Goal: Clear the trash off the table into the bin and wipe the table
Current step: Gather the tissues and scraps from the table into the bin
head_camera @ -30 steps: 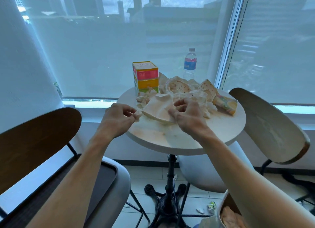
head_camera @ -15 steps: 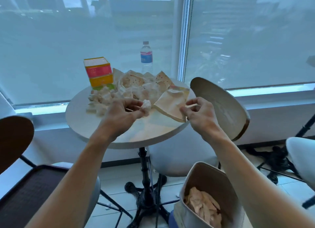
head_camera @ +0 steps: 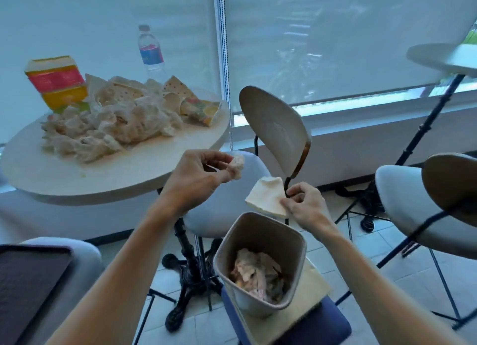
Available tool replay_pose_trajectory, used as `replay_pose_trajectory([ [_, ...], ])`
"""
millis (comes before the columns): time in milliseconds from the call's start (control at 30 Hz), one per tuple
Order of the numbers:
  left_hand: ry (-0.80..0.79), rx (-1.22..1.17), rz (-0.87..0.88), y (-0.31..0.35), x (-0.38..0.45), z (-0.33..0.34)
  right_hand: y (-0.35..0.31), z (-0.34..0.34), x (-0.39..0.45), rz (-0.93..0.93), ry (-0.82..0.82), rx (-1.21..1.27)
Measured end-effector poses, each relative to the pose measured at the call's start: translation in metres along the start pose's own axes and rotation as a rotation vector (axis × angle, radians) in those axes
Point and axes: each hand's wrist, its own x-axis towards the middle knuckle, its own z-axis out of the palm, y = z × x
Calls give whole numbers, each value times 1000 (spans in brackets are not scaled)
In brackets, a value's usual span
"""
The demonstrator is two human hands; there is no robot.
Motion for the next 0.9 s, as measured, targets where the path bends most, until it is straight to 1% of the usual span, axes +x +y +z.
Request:
replay_pose_trajectory([
  [100,-20,-21,-52,-10,-5,24,32,3,-4,56,-111,-106],
  [167,-19,-23,-99,-20,-10,40,47,7,-8,58,-185,-157],
  [300,-33,-22,-199,-45,-20,68,53,11,-12,11,-182,-171],
  [400,-40,43,-285,-70,-29,86,47,5,-7,-29,-190,-155],
  [567,-72,131,-393,-100,-41,106,31,1,1,-77,-259,-104],
  [633,-71,156,-395,-104,-44,105,23,3,1,-109,-298,-90],
  [733,-33,148,-348,-102,-46,92,6,9,-1,-155,-352,-69],
  [900,30,143,-246,-75,-43,53,-37,21,-4,-248,-400,-22],
])
